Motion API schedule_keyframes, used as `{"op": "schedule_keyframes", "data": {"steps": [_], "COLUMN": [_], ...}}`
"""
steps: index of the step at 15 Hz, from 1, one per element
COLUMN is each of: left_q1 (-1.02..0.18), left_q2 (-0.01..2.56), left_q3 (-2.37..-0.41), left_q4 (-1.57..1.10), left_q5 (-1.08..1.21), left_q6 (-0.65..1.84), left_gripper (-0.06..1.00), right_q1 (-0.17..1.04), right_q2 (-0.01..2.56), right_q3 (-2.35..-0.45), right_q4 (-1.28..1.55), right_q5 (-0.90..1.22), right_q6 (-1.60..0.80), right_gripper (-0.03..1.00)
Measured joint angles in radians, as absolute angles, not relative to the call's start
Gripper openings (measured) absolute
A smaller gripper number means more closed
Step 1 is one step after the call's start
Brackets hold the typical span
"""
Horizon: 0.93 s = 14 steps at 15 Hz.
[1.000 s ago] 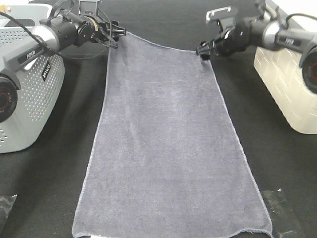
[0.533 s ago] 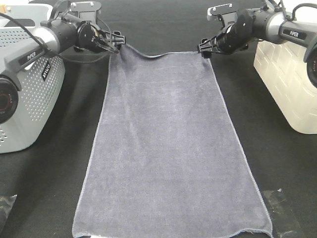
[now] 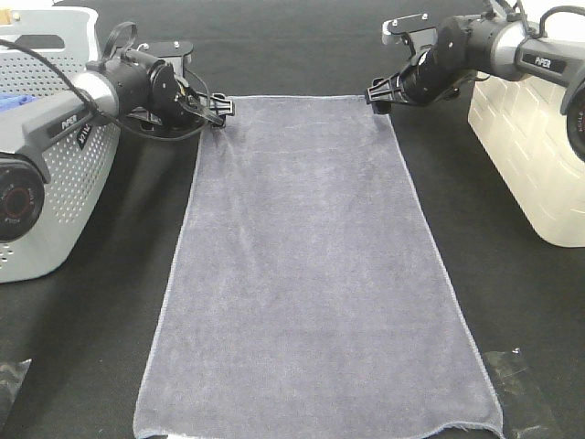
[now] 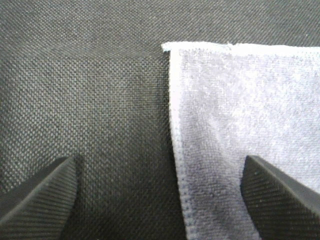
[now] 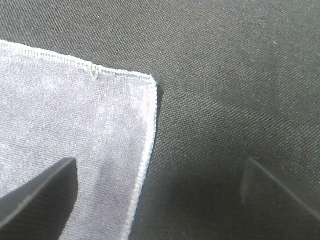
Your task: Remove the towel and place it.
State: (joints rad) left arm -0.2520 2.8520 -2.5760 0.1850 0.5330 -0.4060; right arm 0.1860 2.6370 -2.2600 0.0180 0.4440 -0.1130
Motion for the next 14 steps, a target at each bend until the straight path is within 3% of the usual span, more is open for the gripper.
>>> {"op": "schedule_keyframes", "data": {"steps": [5, 14], "left_q1": [-0.252, -0.313], "left_q2": [2.758, 2.557], "left_q3": [-2.576, -2.576], "left_q4": [0.184, 0.185], "left_q5": [0.414, 0.554], "left_q6": [-0.406, -0.260], "left_gripper": [0.85, 0.85], "right_q1": [0.186, 0.201], "right_q2": [2.637, 2.438], "right_q3": [-2.260, -2.260], "right_q4": [0.018, 0.057], "right_q5": [0.446, 0.602], "right_q6": [-0.113, -0.115], "right_gripper": [0.83, 0.83]}}
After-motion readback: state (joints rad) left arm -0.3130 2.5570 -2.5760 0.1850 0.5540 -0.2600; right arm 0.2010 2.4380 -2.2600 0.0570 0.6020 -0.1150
